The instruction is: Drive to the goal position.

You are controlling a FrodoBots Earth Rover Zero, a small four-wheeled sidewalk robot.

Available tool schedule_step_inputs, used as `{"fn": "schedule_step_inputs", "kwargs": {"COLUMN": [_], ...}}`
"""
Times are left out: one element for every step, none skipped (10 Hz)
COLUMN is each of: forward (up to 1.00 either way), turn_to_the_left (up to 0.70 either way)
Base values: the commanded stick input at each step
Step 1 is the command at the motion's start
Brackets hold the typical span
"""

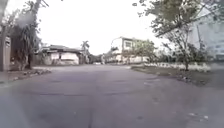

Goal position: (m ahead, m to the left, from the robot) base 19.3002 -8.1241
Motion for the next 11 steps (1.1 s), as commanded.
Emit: {"fn": "schedule_step_inputs", "kwargs": {"forward": [1.00, 1.00, 1.00, 1.00, 1.00, 1.00, 1.00, 1.00, 1.00, 1.00, 1.00], "turn_to_the_left": [0.00, 0.00, 0.00, 0.00, 0.00, 0.00, 0.00, 0.00, 0.00, 0.00, 0.00]}}
